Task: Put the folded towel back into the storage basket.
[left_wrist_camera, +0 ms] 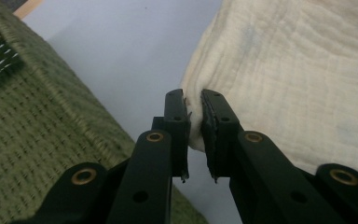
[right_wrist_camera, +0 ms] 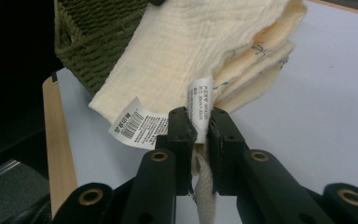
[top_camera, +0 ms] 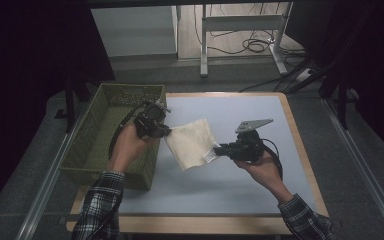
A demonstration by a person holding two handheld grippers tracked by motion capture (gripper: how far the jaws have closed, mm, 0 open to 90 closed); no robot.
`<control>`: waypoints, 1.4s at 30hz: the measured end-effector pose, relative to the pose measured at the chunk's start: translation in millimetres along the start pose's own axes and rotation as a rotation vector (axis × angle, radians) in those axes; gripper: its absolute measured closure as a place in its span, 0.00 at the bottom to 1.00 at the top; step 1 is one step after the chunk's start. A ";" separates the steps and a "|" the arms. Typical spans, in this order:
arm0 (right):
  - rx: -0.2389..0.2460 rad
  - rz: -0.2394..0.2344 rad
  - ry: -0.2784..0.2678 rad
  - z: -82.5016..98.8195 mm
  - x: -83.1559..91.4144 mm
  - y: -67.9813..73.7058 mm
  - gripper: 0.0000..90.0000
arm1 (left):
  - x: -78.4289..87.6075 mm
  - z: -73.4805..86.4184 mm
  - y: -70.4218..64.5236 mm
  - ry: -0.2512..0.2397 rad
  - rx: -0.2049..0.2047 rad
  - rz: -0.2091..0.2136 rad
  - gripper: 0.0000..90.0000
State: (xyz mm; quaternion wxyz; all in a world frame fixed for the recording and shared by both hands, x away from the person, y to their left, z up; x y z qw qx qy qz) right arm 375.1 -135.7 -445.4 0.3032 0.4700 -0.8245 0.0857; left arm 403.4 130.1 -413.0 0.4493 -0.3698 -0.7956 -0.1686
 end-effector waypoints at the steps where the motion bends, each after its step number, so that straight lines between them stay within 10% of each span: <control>1: 0.001 -0.001 0.002 -1.5 -0.6 0.7 0.89 | 2.6 0.8 1.1 -0.002 0.001 -0.004 0.90; 42: 0.053 -0.098 -0.011 -84.0 -70.9 58.9 0.89 | 85.4 59.1 61.3 -0.007 0.146 -0.167 0.90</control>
Point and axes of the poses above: each handheld gripper's, and its own axes: x roughly backward along the jaws, z roughly out of its underside, y roughly to its left, the point moved 4 cm from there along -x, roughly forward along the jaws, and after that the axes turned 7 degrees about z, right-handed, at the moved point
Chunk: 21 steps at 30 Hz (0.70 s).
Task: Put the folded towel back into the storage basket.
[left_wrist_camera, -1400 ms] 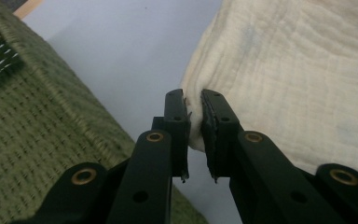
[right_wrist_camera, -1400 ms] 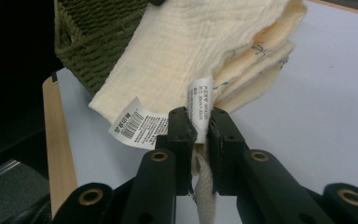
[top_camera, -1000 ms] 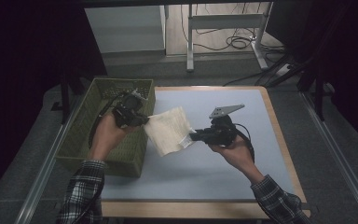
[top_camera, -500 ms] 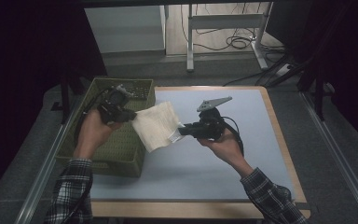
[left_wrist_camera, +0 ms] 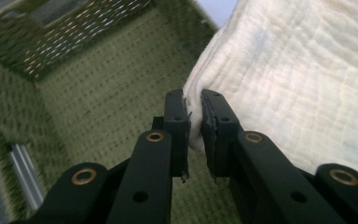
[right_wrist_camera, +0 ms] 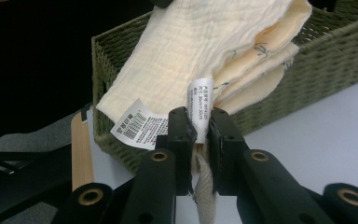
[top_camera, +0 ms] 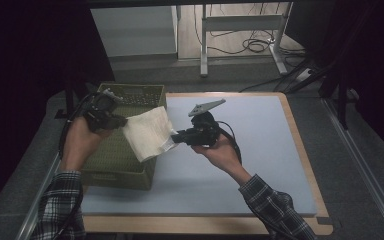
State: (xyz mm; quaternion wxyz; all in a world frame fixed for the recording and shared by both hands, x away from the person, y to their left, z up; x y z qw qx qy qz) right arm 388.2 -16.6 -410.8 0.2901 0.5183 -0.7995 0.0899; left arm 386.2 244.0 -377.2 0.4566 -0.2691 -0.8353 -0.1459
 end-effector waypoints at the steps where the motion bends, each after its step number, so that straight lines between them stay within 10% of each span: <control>1: 0.000 0.000 0.000 0.0 0.0 0.0 0.89 | 0.0 0.0 0.0 0.000 0.000 0.000 0.90; 21: 0.021 -0.023 0.032 -15.3 -65.5 47.4 0.89 | 7.5 39.4 41.9 0.050 0.080 -0.104 0.90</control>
Point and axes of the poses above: each handheld gripper's, and its own axes: x roughly backward along the jaws, z roughly out of its underside, y roughly to its left, the point moved 4 cm from there along -x, roughly forward along the jaws, and after that the axes turned 7 degrees about z, right-handed, at the moved point
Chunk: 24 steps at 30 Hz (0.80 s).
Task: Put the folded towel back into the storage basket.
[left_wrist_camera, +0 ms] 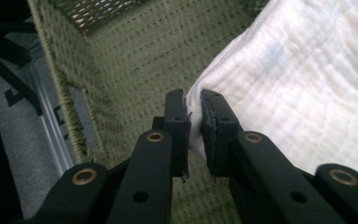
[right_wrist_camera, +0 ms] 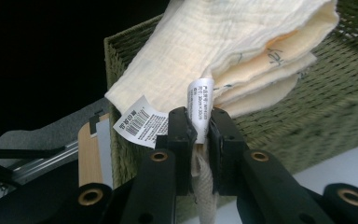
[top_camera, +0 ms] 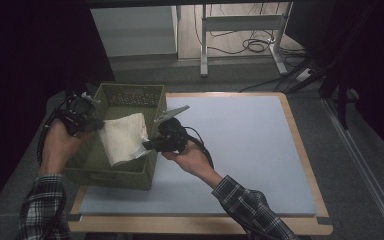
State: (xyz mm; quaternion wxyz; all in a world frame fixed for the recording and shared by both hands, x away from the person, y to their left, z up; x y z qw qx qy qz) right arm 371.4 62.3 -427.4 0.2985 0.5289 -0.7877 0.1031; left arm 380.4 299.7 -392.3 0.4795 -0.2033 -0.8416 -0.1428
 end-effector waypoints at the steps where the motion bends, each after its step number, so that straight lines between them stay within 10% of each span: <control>1: -0.002 0.003 0.004 0.2 -3.6 2.2 0.89 | -1.3 1.3 1.1 -0.001 0.003 -0.004 0.90; 24: -0.089 0.072 0.096 14.0 -63.3 24.4 0.88 | -42.7 11.0 10.8 -0.034 0.002 -0.064 0.90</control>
Point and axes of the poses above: each handheld gripper's, and its own axes: x roughly backward along the jaws, z roughly out of its underside, y roughly to its left, the point moved 4 cm from there along -x, roughly forward along the jaws, and after that the axes turned 7 degrees about z, right-handed, at the moved point
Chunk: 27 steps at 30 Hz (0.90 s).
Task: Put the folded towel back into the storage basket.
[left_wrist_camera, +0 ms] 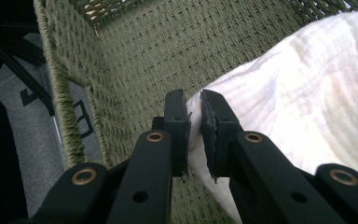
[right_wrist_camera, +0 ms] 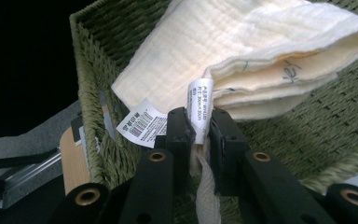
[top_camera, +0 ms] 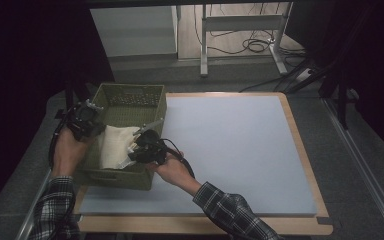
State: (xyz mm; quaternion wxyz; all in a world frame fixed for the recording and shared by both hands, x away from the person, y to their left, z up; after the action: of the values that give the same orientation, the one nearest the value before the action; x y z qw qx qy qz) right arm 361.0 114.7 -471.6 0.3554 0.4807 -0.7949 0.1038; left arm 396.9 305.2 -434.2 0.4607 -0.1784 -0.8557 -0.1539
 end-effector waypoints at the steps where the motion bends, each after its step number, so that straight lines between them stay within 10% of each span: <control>1: -0.003 0.002 0.003 0.3 -0.6 0.2 0.88 | -1.8 -0.3 -0.7 -0.002 -0.003 -0.004 0.90; 18: -0.020 0.011 0.044 3.4 -11.9 3.7 0.82 | -24.3 -2.1 -5.8 -0.004 0.002 0.004 0.90; 27: -0.010 -0.003 0.016 -4.8 -3.7 2.0 0.66 | -33.3 -2.0 -8.2 -0.023 0.012 0.010 0.71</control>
State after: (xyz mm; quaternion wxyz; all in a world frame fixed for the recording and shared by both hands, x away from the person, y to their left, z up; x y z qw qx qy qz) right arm 362.6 120.7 -470.2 0.3641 0.4793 -0.7918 0.1033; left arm 411.7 291.6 -462.0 0.4528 -0.1816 -0.8609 -0.1444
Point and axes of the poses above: each handheld gripper's, and its own axes: x roughly backward along the jaws, z roughly out of its underside, y roughly to its left, the point moved 4 cm from there along -x, roughly forward along the jaws, and after that the axes turned 7 degrees about z, right-handed, at the moved point
